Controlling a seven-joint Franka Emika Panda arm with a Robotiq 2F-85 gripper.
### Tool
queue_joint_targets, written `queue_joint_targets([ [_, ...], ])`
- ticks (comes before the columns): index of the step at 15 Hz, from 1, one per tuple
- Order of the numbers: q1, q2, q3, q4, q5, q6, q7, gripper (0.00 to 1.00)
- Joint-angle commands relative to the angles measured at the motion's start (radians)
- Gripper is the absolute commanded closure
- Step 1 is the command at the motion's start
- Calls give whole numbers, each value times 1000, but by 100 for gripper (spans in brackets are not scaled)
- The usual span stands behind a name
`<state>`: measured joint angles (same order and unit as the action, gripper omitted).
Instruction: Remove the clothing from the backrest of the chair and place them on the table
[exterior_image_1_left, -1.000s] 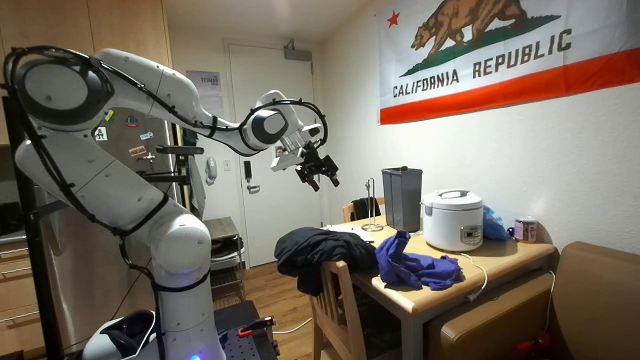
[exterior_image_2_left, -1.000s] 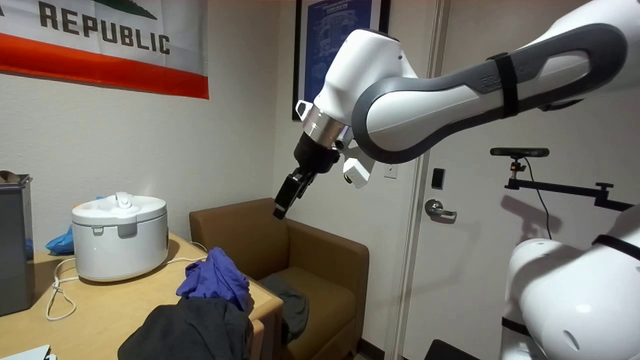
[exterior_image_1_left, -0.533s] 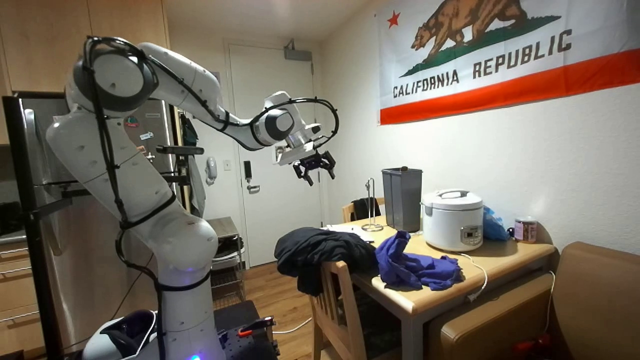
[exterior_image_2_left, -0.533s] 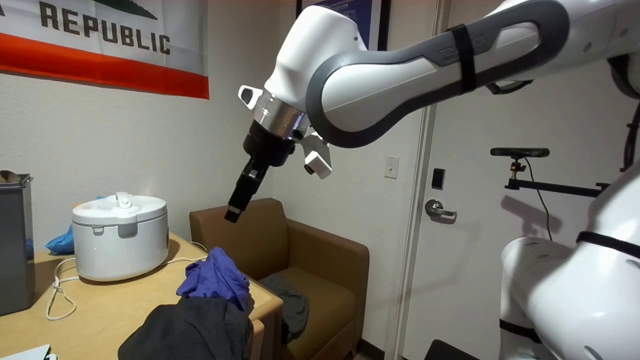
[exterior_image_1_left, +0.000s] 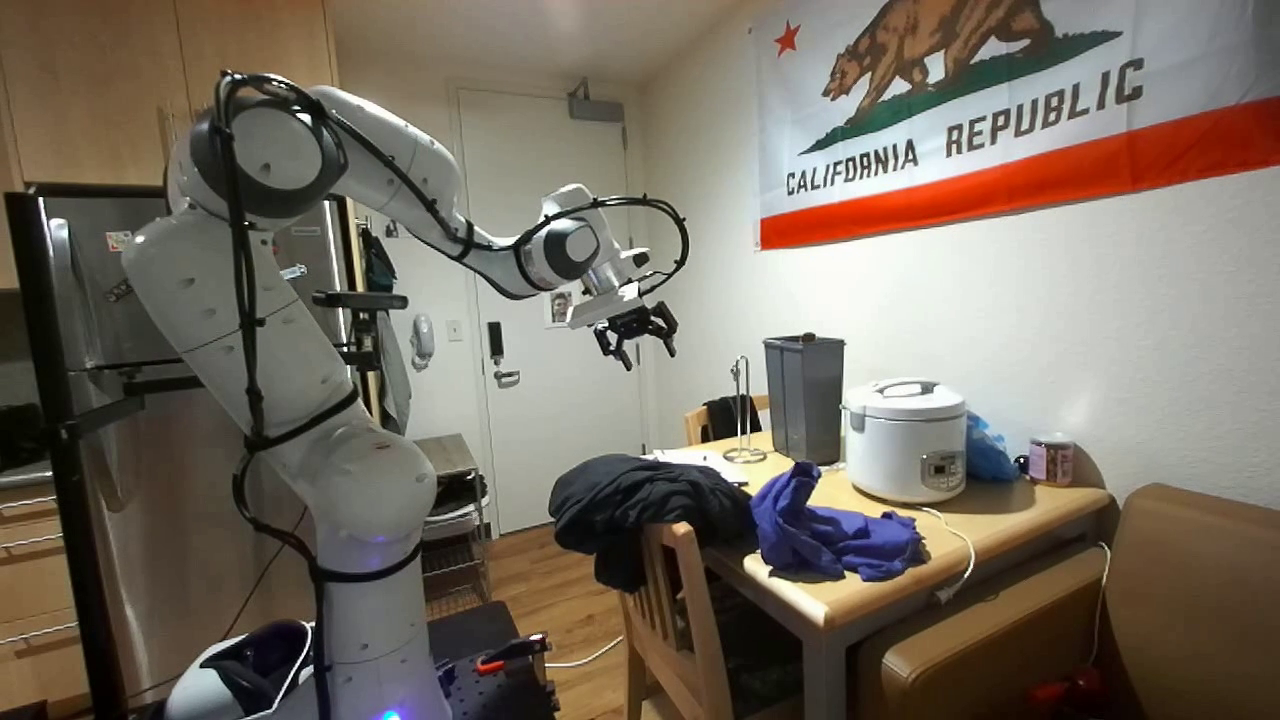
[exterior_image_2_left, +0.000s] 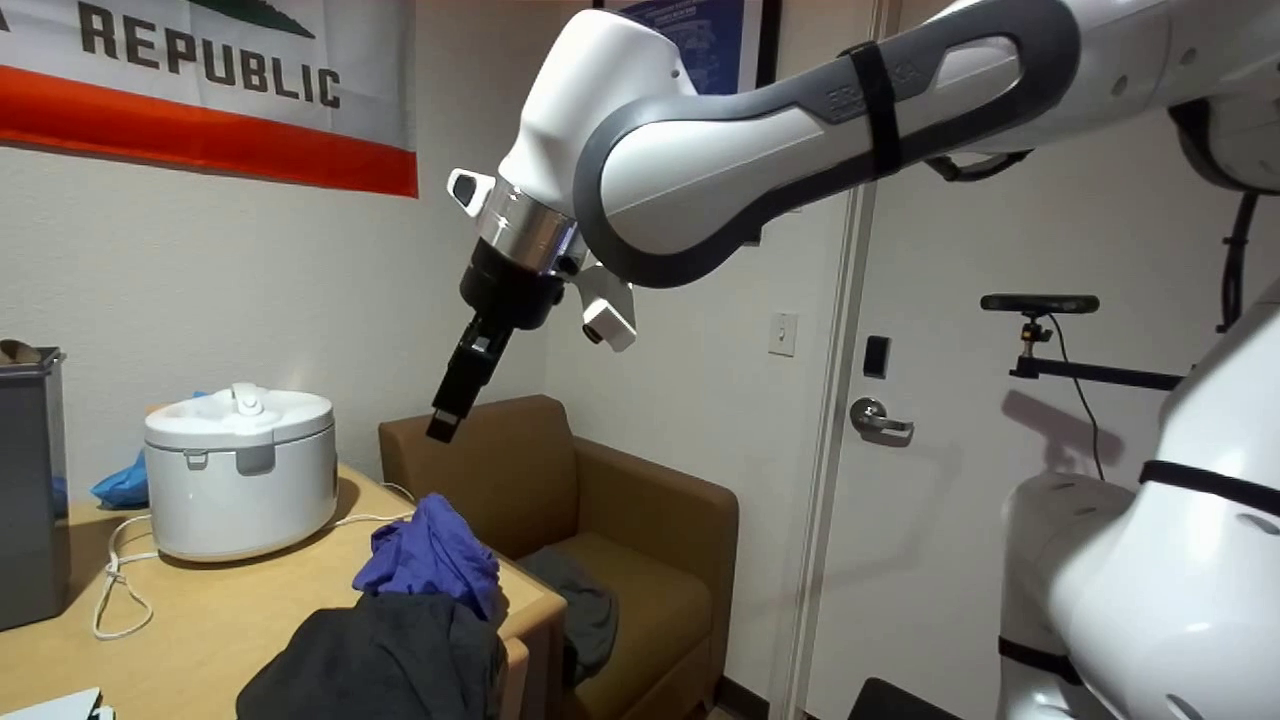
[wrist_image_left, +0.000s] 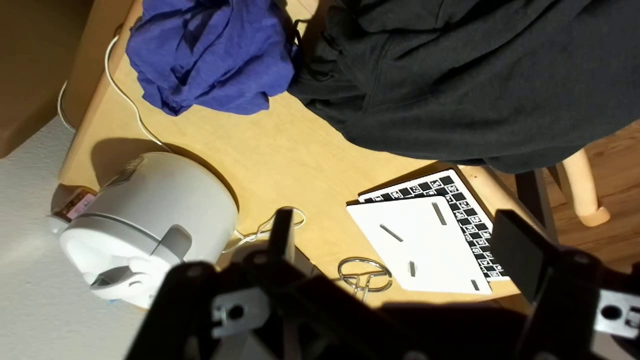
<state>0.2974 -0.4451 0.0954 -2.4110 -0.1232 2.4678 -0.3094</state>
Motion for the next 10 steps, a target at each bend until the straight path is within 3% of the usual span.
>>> queue_joint_targets([
  [1, 0, 17, -13, -14, 54, 54, -24, 0],
  [4, 31, 77, -17, 13, 89, 153, -85, 0],
  [10, 85, 187, -19, 56, 147, 224, -220, 0],
])
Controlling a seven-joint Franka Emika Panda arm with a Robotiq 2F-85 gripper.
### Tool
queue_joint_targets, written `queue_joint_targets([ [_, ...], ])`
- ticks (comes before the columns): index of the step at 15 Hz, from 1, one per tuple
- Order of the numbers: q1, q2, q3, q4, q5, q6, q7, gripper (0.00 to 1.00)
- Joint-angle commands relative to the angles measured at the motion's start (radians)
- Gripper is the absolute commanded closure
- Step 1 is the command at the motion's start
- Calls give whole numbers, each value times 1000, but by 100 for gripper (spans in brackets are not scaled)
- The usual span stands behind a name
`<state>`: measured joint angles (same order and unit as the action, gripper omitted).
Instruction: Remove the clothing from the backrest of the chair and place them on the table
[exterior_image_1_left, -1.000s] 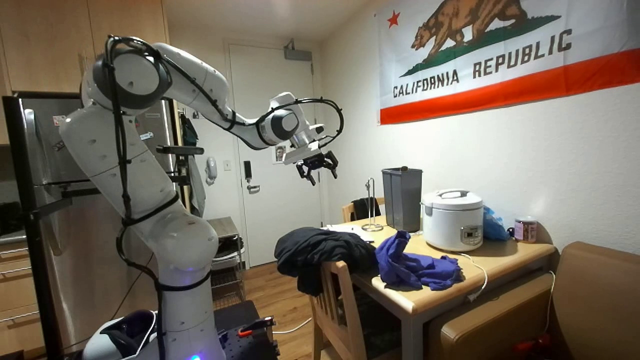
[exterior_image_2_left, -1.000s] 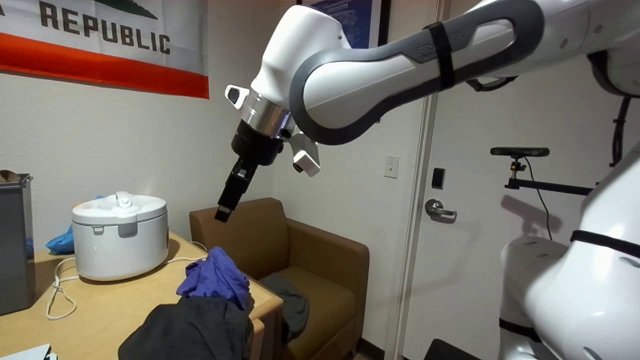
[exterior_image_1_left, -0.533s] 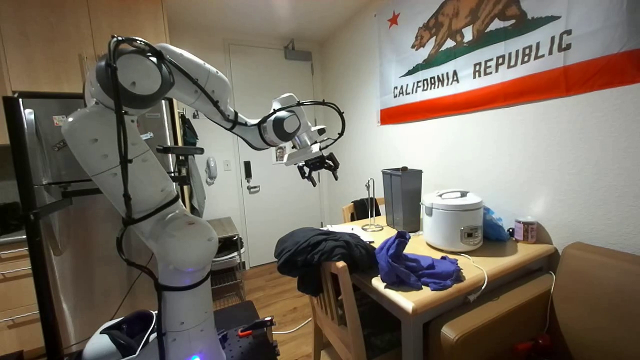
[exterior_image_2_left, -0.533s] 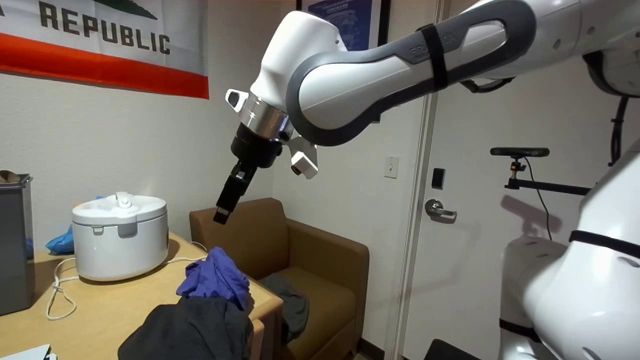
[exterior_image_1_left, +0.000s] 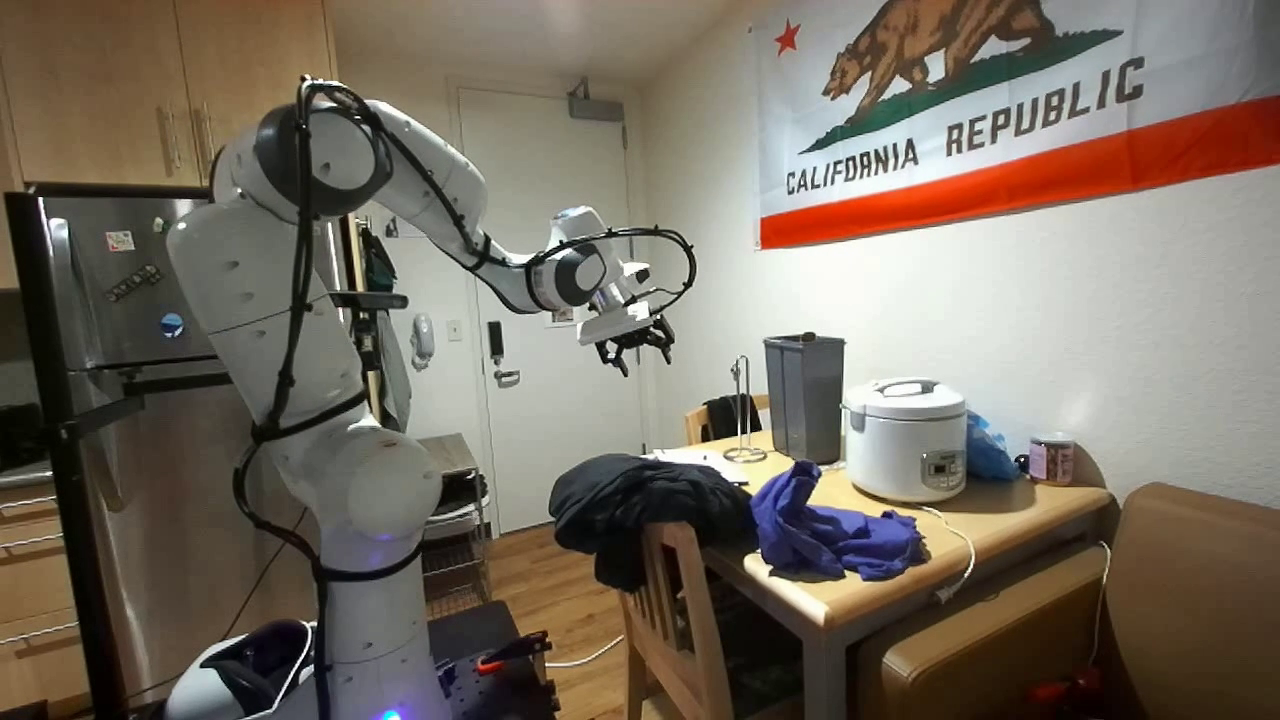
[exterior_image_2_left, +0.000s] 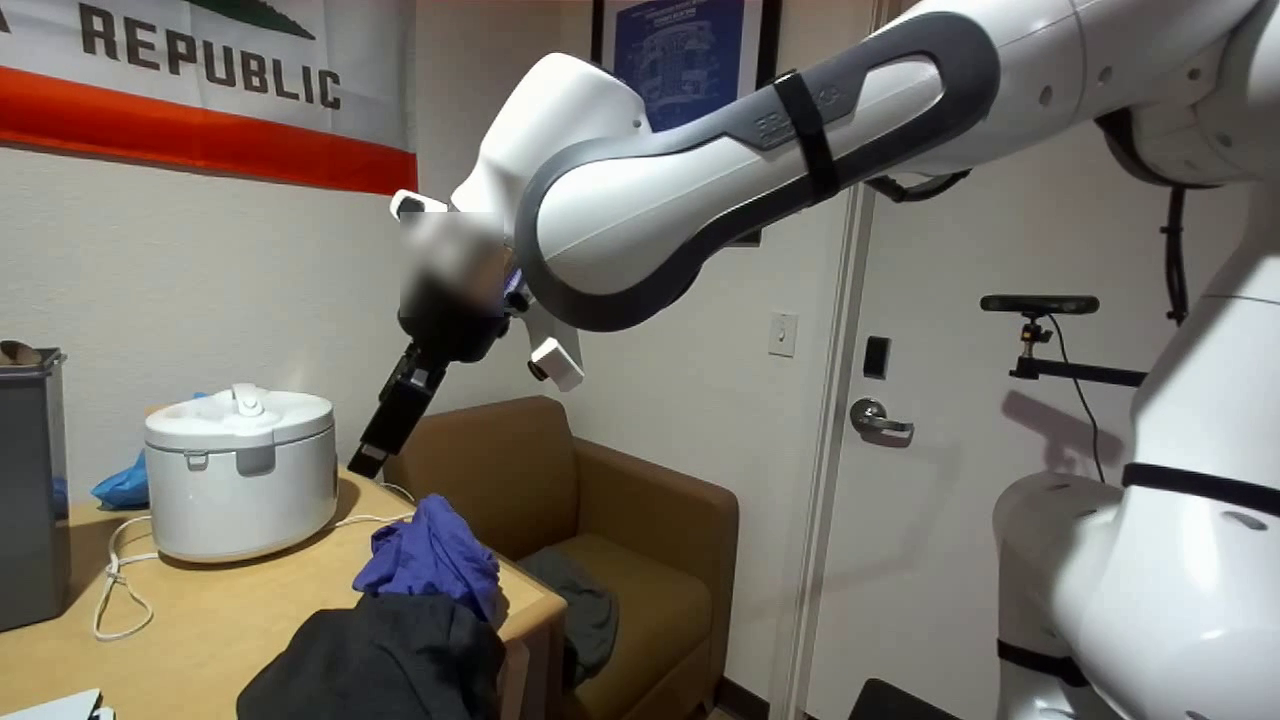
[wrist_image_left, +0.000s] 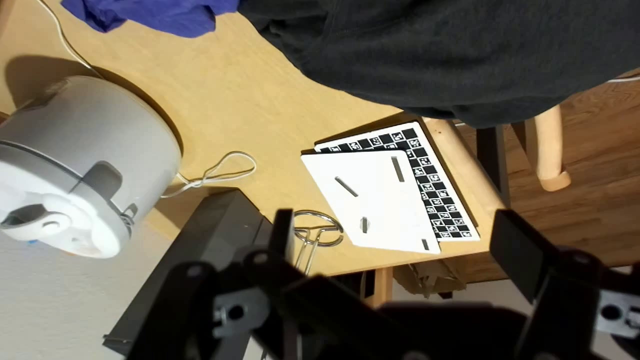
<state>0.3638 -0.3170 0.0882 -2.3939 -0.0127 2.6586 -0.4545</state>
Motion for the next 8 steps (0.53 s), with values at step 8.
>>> queue_joint_targets([
  [8, -25, 198, -4, 71, 48, 74, -130, 0],
])
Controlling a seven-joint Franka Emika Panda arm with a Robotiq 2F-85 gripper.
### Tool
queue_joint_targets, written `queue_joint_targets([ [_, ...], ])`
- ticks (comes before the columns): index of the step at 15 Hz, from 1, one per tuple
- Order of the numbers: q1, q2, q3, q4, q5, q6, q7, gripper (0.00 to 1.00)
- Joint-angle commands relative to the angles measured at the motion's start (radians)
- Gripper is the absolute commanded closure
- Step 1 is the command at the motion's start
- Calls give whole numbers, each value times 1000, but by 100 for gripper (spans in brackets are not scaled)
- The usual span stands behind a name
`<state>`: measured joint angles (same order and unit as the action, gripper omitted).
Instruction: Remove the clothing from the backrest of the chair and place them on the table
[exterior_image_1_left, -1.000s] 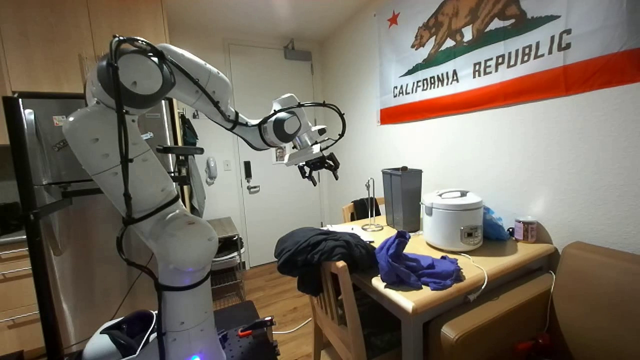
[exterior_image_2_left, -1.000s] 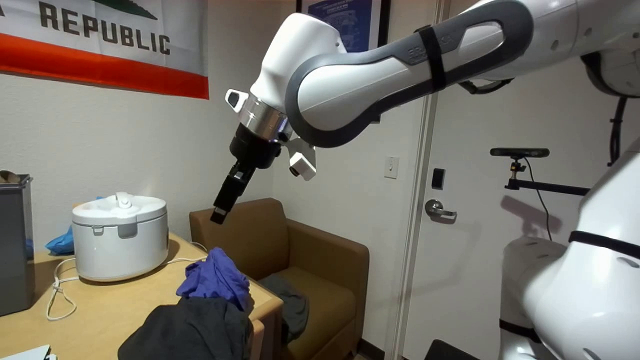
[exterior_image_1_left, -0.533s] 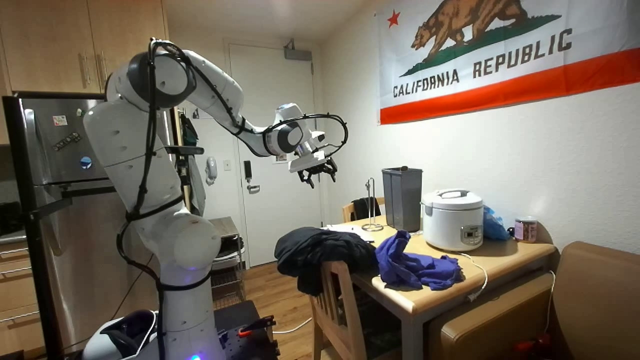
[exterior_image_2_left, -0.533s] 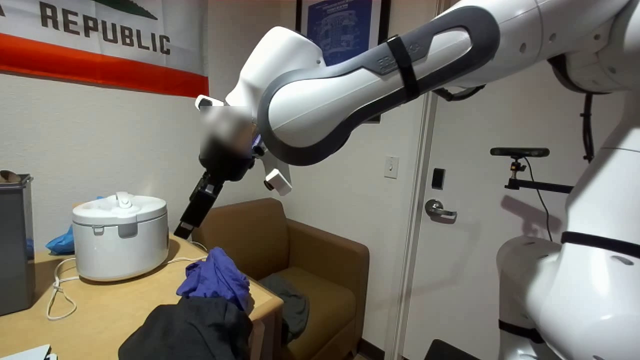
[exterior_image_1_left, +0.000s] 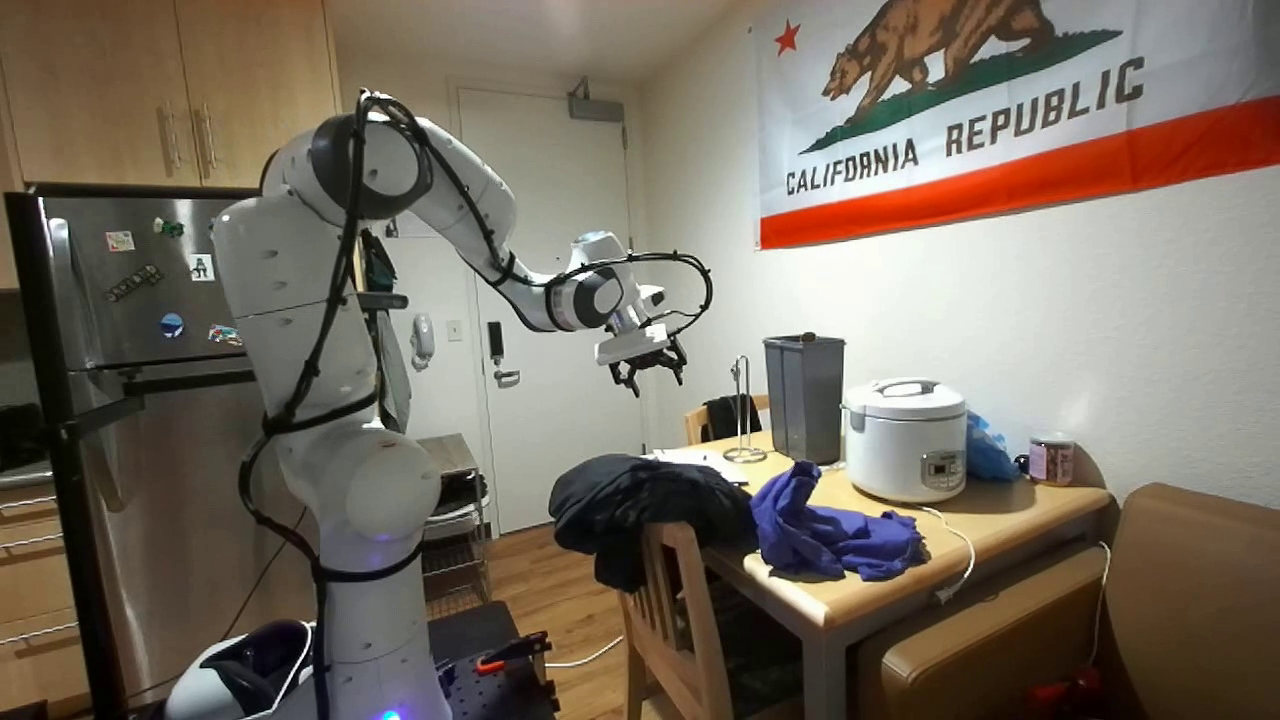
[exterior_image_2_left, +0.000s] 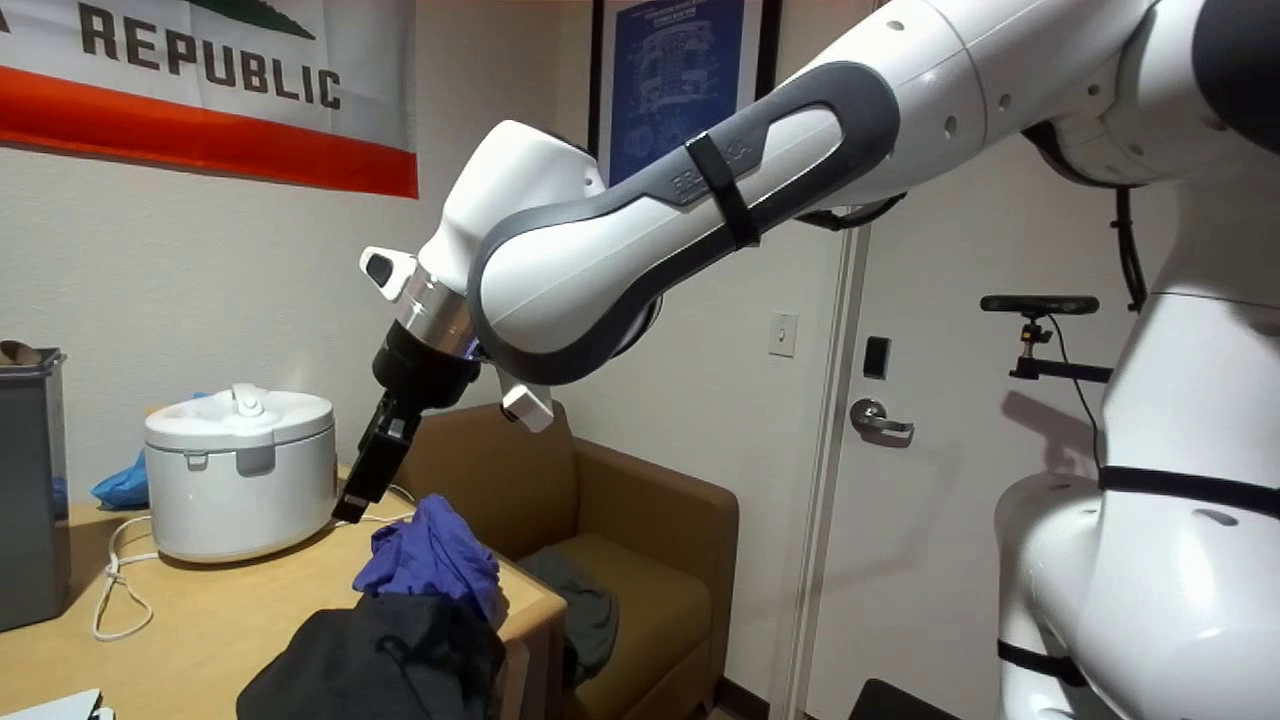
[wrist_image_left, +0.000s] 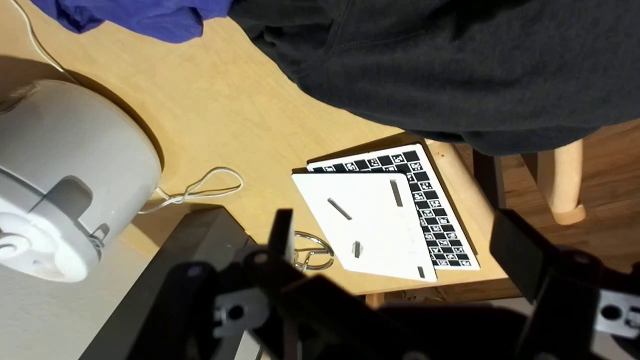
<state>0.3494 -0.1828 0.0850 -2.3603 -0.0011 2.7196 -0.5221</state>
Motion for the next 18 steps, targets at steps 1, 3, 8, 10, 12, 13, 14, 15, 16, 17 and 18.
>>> queue_joint_targets([
  [1, -13, 80, 1, 44, 49, 9, -77, 0],
  [3, -24, 108, 14, 60, 65, -3, -105, 0],
  [8, -48, 114, 43, 50, 47, 0, -86, 0],
  [10, -49, 110, 46, 46, 48, 5, -83, 0],
  [12, -49, 117, 54, 46, 74, 27, -106, 0],
  [13, -49, 128, 57, 50, 80, 34, -110, 0],
  [14, -49, 139, 60, 55, 86, 37, -114, 0],
  [15, -50, 148, 63, 58, 88, 39, -114, 0],
  [16, -52, 158, 66, 62, 91, 40, -112, 0],
  [17, -53, 168, 69, 64, 97, 41, -115, 0],
  [18, -57, 178, 72, 66, 98, 41, -116, 0],
])
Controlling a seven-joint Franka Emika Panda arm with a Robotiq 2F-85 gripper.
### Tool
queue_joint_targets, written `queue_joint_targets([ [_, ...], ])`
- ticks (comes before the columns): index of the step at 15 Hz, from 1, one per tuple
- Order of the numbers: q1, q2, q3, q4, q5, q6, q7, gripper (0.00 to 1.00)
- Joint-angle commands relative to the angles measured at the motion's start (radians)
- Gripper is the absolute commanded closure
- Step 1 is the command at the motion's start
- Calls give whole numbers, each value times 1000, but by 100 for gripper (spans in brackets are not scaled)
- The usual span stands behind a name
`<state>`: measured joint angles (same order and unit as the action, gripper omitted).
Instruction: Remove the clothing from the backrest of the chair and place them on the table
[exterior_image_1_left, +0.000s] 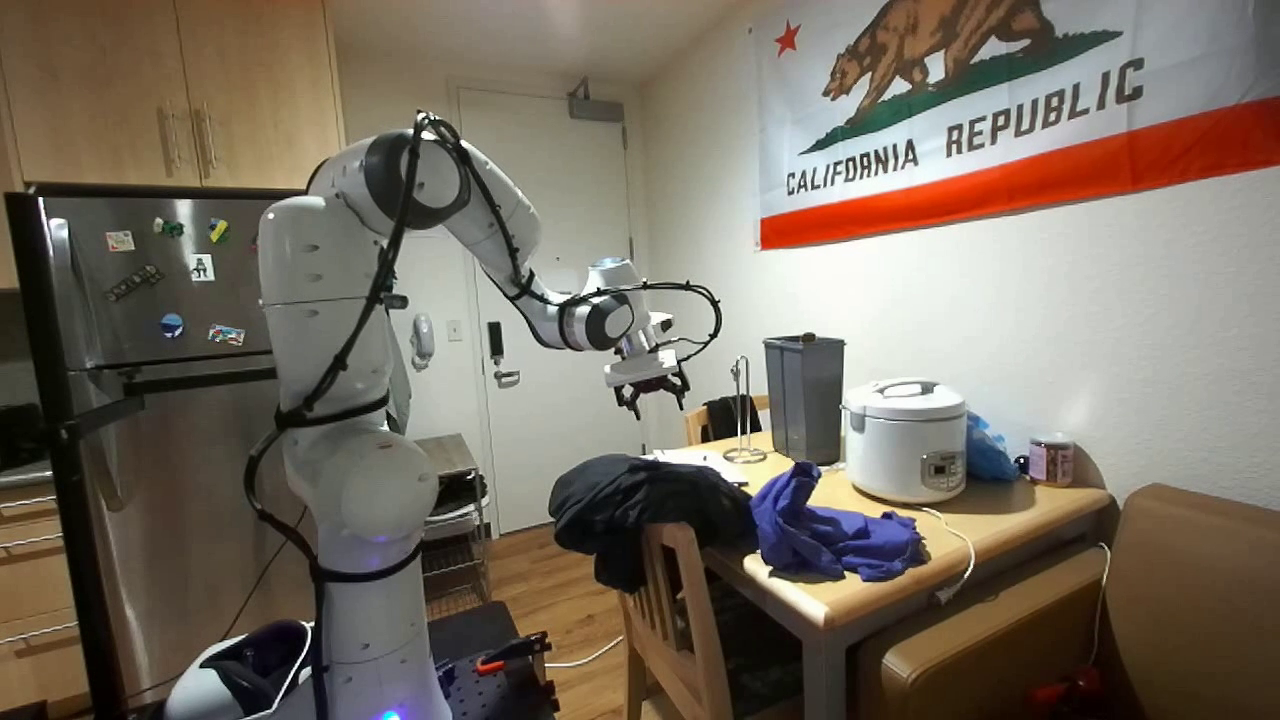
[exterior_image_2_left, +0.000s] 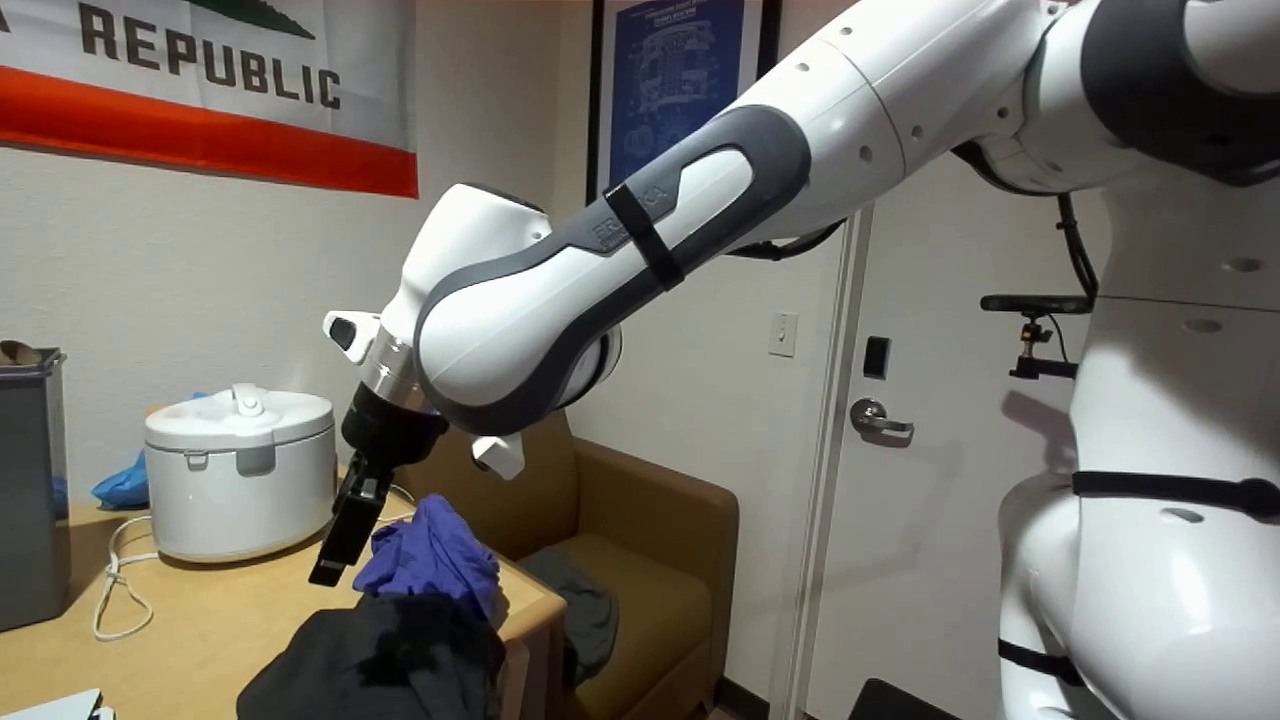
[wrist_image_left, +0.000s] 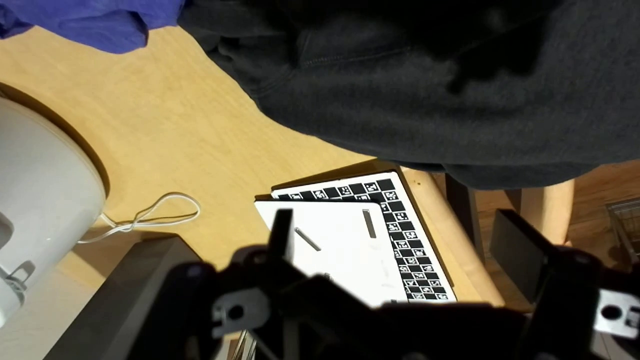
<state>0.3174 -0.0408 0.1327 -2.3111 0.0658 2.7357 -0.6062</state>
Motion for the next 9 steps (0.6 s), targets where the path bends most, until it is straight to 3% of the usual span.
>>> queue_joint_targets([
  [1, -29, 48, 29, 19, 32, 29, -34, 0],
  [9, -83, 138, 59, 44, 13, 23, -16, 0],
])
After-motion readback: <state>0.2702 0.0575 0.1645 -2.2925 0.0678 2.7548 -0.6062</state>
